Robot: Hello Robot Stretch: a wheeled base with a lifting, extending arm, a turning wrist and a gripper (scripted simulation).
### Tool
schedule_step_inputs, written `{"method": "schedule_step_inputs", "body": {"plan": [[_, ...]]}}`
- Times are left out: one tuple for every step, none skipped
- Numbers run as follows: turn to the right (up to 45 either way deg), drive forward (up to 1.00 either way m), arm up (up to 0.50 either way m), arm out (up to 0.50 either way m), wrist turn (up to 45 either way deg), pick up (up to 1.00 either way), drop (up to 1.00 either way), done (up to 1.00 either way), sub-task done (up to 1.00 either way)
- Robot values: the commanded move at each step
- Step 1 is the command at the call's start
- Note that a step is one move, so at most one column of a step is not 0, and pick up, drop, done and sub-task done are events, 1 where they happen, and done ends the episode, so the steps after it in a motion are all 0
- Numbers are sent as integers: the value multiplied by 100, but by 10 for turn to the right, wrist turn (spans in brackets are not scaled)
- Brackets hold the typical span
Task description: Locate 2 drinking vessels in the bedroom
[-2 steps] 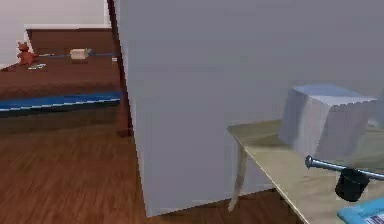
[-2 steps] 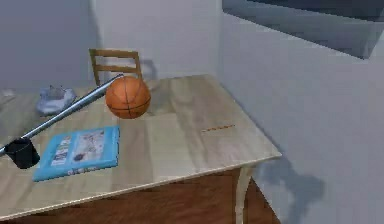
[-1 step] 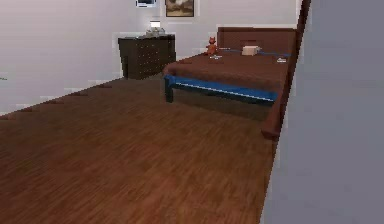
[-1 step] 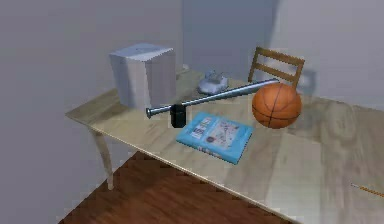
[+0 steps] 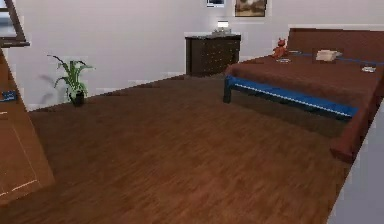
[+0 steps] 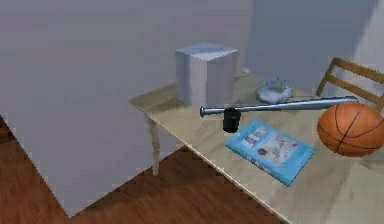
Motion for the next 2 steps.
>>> {"method": "schedule_step_inputs", "body": {"plan": [[0,100,0,0,0,0,0,0,0],[0,100,0,0,0,0,0,0,0]]}}
